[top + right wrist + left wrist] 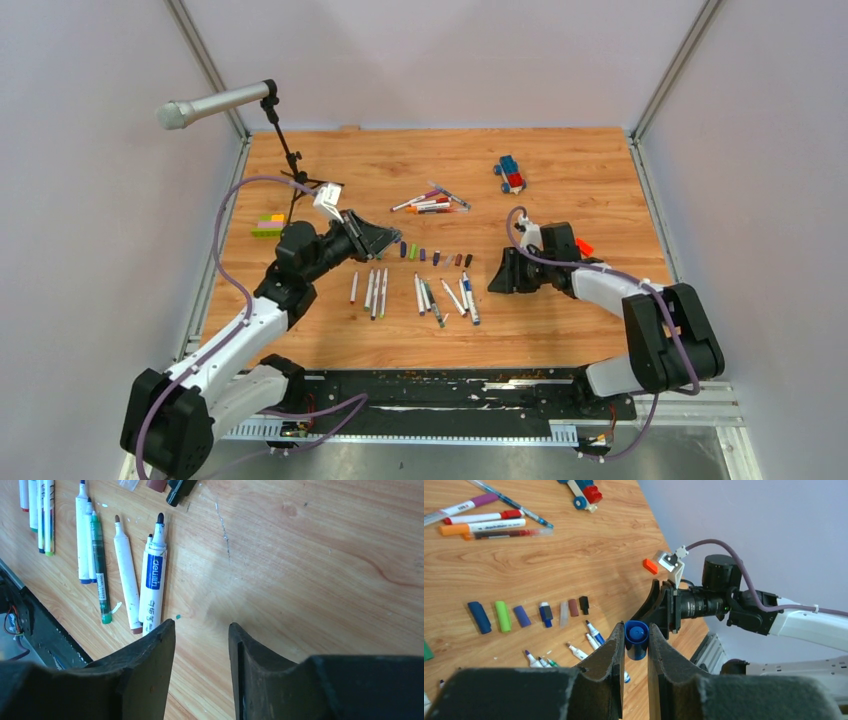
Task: Open the pen caps
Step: Place the pen cap at the center of the board, then pick up the pen from the center of the board, then open the pen cap from the pen.
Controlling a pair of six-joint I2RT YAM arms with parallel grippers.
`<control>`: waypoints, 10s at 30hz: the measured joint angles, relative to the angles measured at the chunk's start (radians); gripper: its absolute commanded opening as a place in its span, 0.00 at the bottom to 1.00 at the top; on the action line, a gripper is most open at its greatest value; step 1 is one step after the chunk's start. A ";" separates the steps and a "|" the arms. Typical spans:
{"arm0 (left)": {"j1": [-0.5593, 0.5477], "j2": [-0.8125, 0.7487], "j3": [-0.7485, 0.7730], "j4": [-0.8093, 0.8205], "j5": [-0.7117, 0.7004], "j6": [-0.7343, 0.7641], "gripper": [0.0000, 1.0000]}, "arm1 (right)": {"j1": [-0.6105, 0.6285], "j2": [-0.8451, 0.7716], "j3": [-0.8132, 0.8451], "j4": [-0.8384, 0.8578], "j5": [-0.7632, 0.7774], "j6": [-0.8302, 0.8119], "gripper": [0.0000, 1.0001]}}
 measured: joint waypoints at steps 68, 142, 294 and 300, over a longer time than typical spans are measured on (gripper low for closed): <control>-0.452 1.327 1.312 -0.932 -0.443 0.280 0.43 | -0.409 -0.183 0.143 -0.198 -0.391 -0.415 0.69; -0.052 1.444 1.519 -0.999 -0.384 1.126 0.36 | -0.422 -0.153 0.146 -0.202 -0.436 -0.433 0.70; -0.393 0.750 0.430 0.520 -0.078 -0.091 0.36 | -0.122 -0.145 0.071 0.191 -0.763 0.053 0.00; -0.392 0.760 0.432 0.521 -0.069 -0.101 0.00 | -0.122 -0.142 0.072 0.183 -0.768 0.053 0.00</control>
